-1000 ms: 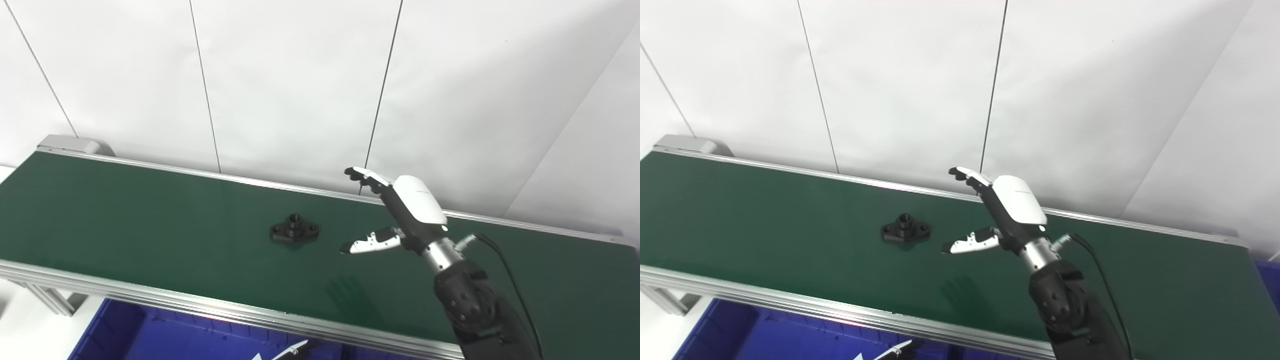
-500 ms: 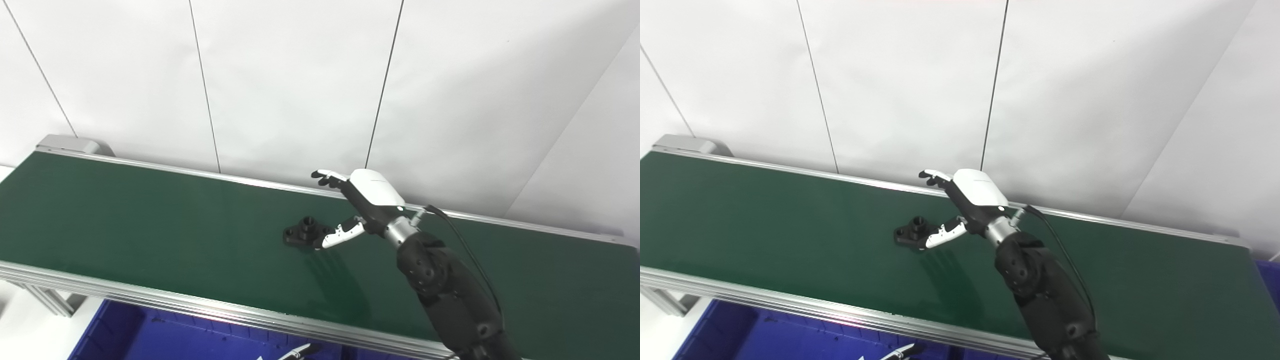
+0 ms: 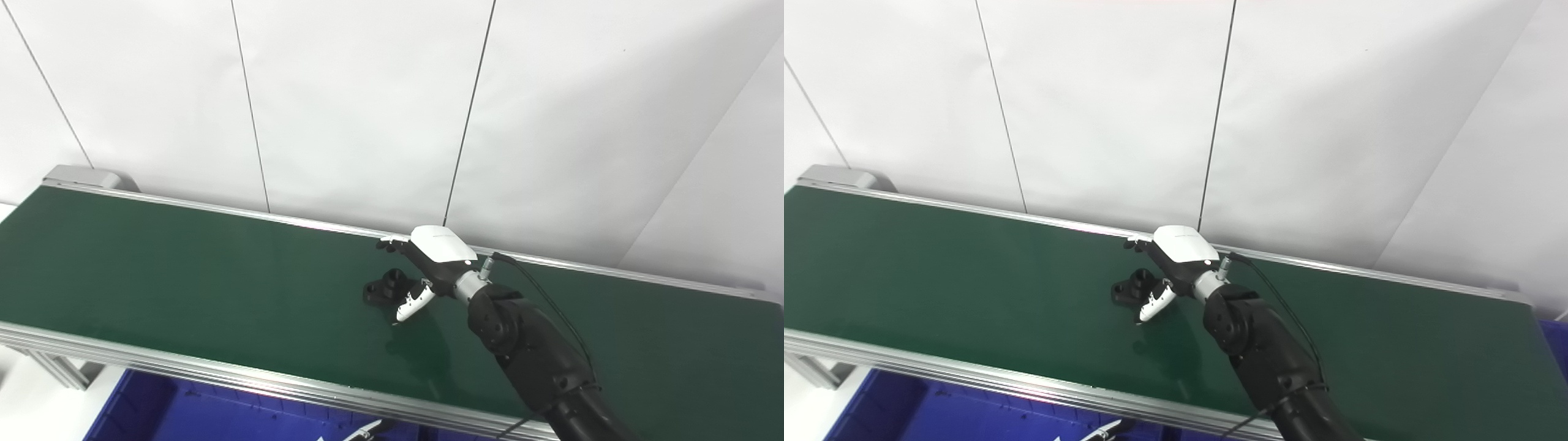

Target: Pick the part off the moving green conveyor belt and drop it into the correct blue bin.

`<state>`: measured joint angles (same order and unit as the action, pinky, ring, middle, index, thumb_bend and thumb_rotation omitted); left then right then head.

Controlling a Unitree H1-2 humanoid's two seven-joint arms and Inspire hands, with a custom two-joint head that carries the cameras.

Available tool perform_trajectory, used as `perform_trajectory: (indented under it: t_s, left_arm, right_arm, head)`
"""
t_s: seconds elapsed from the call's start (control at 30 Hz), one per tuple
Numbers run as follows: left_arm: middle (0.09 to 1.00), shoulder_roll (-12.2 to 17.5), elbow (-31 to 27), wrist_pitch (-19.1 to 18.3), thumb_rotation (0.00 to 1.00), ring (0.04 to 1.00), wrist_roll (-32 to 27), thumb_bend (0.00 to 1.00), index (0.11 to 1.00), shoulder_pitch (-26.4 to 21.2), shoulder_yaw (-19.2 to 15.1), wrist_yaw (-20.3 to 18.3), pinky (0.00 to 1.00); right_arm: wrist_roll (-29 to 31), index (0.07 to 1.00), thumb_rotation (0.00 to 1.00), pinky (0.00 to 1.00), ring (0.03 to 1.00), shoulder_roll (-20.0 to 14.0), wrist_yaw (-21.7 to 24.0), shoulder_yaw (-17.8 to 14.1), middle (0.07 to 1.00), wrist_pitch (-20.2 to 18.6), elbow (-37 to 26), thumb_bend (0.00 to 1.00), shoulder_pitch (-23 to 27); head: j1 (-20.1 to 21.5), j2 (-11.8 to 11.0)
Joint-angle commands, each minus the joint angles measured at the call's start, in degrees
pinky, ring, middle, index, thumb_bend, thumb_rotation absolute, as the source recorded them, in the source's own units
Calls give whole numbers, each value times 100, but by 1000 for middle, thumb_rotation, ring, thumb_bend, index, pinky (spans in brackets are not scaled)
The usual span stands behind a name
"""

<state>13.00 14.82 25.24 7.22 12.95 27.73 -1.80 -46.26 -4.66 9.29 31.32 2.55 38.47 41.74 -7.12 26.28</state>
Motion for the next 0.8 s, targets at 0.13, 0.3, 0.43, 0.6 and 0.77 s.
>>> perform_trajectory:
  t_s: [0.13,0.3,0.43,0.6,0.77]
  left_arm:
    - [947,-4,-224,168,457,895,132,802,913,45,30,193,778]
    - [947,-1,-305,168,435,900,108,786,913,61,42,164,786]
    - [948,-8,-318,167,427,906,90,777,912,52,61,178,791]
    - [949,-49,-349,168,423,907,49,792,907,93,35,170,801]
    - [952,-40,-389,168,422,908,80,784,912,100,54,180,804]
  right_arm:
    - [-143,816,28,685,790,-67,-205,103,810,-117,240,798,302]
    - [-215,786,0,605,720,-161,-205,181,765,-139,430,717,322]
    - [-308,728,0,461,630,-223,-158,328,763,-145,551,687,327]
    - [-483,678,0,314,443,-342,61,566,513,-307,452,531,277]
    - [-669,561,0,299,430,-450,51,758,509,-353,378,517,209]
  head:
    - [-8,31]
    - [-13,80]
    - [-29,108]
    - [-49,163]
    - [-46,184]
